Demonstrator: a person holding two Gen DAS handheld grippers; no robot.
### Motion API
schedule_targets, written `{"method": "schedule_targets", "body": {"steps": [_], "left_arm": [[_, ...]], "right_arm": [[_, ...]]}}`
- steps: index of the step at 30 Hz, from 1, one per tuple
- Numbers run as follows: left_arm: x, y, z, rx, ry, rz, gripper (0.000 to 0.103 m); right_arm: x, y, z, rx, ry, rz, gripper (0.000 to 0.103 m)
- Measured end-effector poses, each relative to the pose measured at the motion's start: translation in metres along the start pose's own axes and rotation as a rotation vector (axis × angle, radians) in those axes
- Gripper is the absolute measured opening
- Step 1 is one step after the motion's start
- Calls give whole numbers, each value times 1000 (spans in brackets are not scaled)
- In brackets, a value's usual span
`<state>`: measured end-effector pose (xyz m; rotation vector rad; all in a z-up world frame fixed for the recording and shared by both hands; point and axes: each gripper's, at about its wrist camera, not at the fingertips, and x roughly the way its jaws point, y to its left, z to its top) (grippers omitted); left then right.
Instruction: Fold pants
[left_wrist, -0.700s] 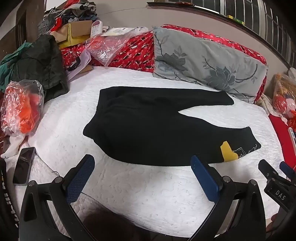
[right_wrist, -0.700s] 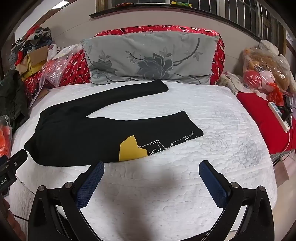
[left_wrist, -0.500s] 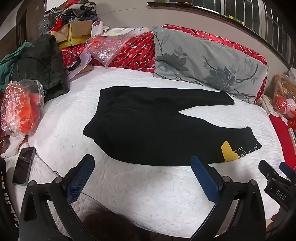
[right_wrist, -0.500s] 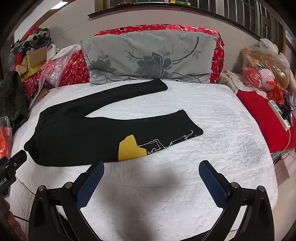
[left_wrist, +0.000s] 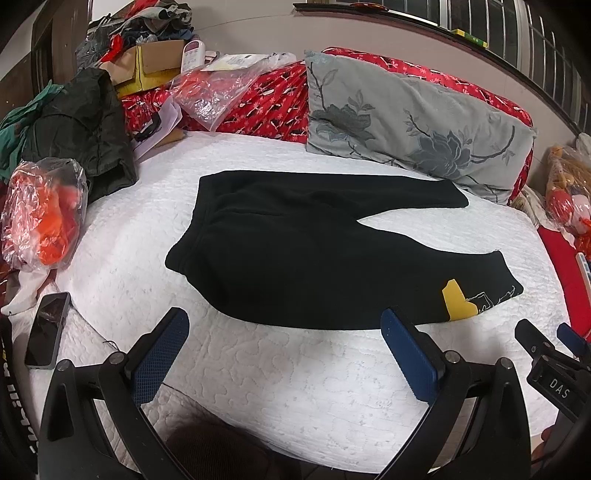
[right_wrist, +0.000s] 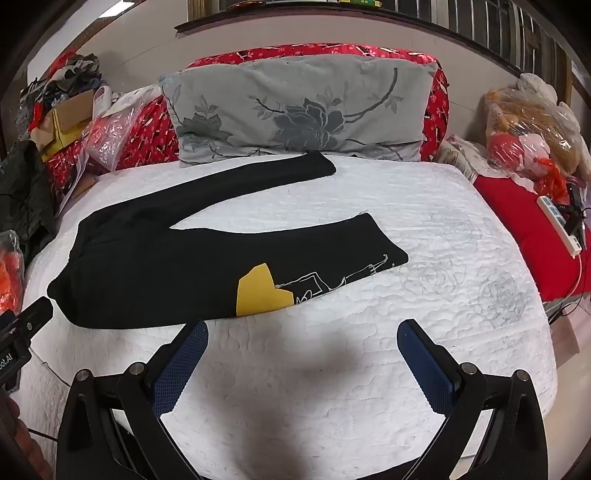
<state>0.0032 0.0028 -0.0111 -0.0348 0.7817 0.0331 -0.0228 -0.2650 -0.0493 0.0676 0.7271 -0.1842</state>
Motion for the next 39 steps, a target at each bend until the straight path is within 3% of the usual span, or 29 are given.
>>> {"method": "schedule_targets", "body": {"steps": [39], "left_arm": [[6,-3,-4,11,23,-6,103]], "right_arm": [[4,0,-4,5,28,6,103]]}}
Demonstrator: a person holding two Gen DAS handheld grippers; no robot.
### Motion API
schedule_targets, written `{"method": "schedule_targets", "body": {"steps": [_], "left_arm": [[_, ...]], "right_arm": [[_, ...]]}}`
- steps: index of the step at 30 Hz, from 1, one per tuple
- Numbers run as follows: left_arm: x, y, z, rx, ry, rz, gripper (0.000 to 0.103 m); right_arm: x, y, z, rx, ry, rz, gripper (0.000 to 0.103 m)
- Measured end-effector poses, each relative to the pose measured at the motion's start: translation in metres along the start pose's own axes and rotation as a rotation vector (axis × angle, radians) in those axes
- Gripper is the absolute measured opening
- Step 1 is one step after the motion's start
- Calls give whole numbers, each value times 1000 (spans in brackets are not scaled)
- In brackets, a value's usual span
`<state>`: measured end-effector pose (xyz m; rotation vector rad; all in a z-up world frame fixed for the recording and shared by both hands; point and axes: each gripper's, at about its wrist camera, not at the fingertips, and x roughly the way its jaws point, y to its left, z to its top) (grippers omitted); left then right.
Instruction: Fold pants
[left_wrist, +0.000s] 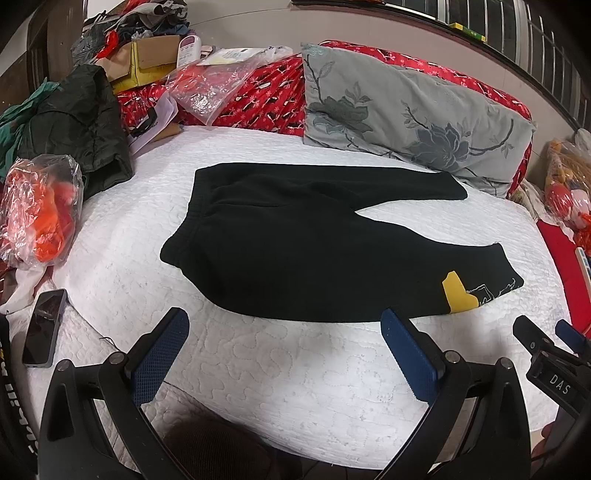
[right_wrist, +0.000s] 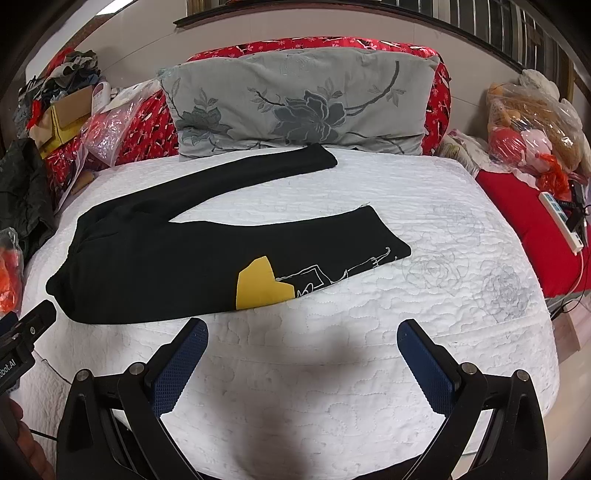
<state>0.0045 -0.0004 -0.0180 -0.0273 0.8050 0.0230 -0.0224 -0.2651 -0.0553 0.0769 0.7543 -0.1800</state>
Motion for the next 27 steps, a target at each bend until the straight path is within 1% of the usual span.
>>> {"method": "schedule_targets", "body": {"steps": [27], "left_arm": [[6,1,-1,5,19,-3,103]], "right_arm": [[4,0,2,1,15,3,103]]}}
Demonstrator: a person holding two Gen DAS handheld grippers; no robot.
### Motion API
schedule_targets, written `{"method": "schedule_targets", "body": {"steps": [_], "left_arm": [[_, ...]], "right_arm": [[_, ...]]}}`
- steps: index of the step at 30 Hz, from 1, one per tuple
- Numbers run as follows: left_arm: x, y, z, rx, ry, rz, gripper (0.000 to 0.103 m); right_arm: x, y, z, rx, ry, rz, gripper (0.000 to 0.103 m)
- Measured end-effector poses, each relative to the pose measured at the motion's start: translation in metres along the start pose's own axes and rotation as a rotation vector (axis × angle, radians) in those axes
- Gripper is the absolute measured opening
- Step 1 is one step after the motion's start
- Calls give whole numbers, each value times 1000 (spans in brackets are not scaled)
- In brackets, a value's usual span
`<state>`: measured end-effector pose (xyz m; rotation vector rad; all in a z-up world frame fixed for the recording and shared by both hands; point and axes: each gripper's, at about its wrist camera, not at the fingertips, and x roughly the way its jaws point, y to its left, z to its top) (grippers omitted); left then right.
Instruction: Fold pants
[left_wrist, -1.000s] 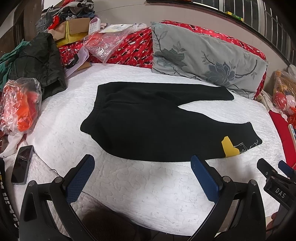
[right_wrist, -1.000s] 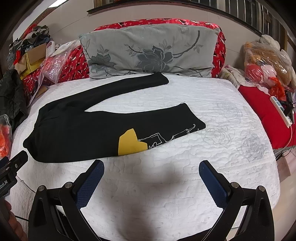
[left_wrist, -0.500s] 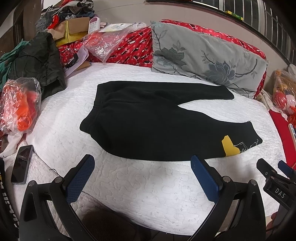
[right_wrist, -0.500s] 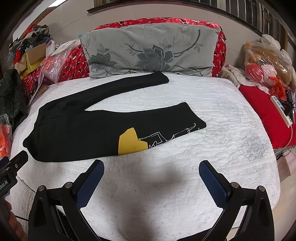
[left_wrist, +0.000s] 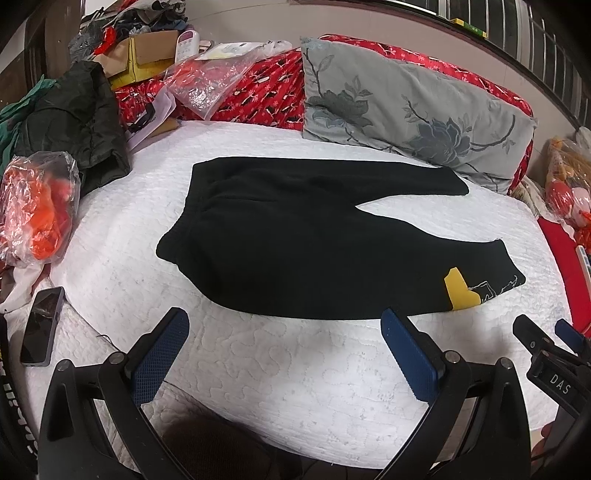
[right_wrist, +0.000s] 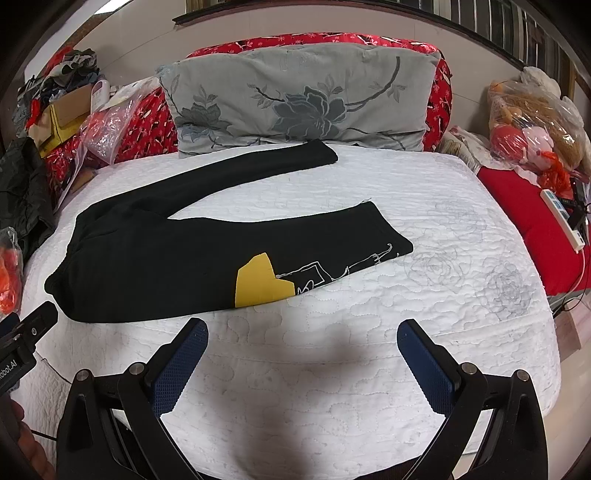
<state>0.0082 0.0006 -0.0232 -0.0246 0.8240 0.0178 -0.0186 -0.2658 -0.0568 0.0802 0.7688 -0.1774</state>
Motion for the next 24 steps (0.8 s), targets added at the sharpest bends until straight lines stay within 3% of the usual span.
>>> {"method": "schedule_targets", "body": {"steps": [16,20,24], "left_arm": [[23,-2,13,-11,64,-1,103],[40,6,40,-26,137,14,103],[61,25,82,-58,185,20,103]], "right_arm": [[16,-3,13,16,36,40,103],[21,-8,36,12,26,60,103],[32,-29,90,17,-17,79,103]]}}
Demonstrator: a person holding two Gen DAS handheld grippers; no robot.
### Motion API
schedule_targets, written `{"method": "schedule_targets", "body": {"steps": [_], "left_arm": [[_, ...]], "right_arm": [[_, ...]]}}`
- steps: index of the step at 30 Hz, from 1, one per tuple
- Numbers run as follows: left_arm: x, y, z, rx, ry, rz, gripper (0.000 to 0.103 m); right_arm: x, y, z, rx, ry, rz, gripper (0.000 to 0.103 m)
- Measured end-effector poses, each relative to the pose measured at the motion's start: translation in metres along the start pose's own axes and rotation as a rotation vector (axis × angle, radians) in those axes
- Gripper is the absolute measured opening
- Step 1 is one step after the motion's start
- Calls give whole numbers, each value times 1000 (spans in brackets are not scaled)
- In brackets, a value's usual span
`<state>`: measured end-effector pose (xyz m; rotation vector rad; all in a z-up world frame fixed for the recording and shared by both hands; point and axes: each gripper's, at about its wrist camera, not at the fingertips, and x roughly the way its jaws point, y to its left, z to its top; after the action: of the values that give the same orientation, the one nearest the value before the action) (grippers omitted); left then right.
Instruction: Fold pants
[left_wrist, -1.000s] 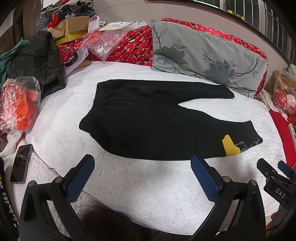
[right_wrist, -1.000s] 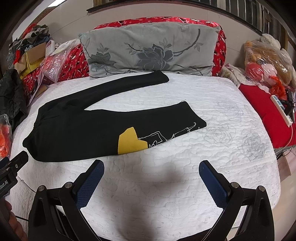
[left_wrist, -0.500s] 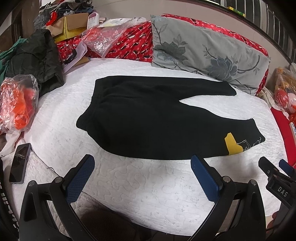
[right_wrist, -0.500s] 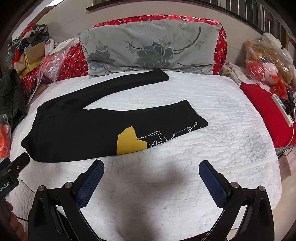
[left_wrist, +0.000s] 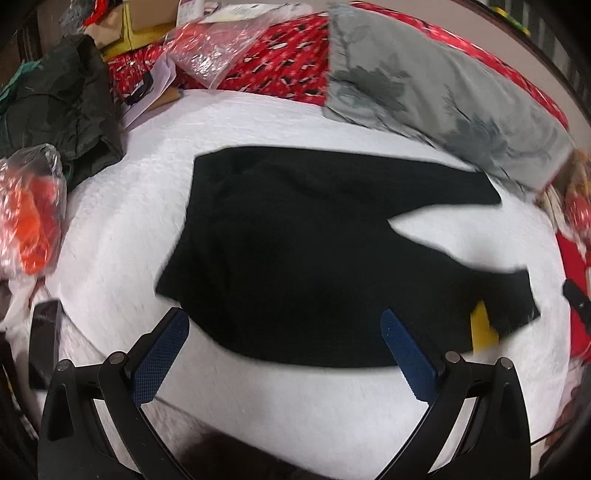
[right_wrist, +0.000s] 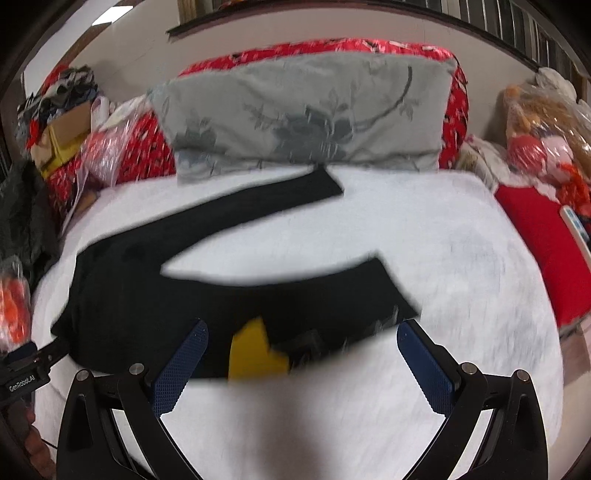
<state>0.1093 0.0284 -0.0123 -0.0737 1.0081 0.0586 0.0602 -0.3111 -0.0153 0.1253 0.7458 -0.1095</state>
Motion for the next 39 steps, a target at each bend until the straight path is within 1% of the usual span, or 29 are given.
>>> {"method": "schedule_targets", "body": {"steps": [1,2,3,6,8,10,12,15,17,21,25,30,32,33,35,36,37,38,39], "left_arm": [[5,9,19,-24,18,-7,103],[8,14,28,-38,26,-11,103],[13,22,43,-60,46,-24,103],[36,51,90,-156,118,-66,103],[50,66,112,-211,149,-65,103],[70,89,136,-282,173,-54,103],[87,105,147,-329,210,-54,103],[112,118,155,-379,262,-79,103],[126,120,154,-392,294,-95,103],[144,115,156,-359,316,-125,103],[156,113,161,-319,329,-151,103],[170,115,164,-334,348,-173,103],[176,116,164,-347,357,-194,103],[180,116,165,-356,369,-210,103],[186,113,164,-373,390,-238,103],[187,111,165,-375,389,-237,103],[186,109,165,-368,381,-232,103],[186,107,166,-361,375,-233,102],[185,107,167,-358,366,-232,98]], "right_arm": [[4,-5,13,-2,-12,4,103],[8,-9,24,-7,-20,5,103],[17,-14,41,-17,-24,4,103],[49,-23,81,-54,3,-26,103],[77,-31,107,-59,30,-25,103],[97,-36,123,-56,48,-19,103],[124,-45,142,-38,76,-2,103],[160,-58,161,-10,107,35,103],[185,-62,170,-13,135,38,103],[229,-64,184,-6,183,61,103],[265,-60,190,-5,230,84,103],[298,-47,190,-50,292,130,101],[303,-41,187,-87,308,142,94],[305,-38,186,-103,318,161,87],[307,-36,183,-127,328,165,85],[306,-35,183,-136,323,169,82],[305,-36,183,-139,320,174,74],[304,-36,183,-139,315,176,69],[303,-39,184,-134,310,180,54]]}}
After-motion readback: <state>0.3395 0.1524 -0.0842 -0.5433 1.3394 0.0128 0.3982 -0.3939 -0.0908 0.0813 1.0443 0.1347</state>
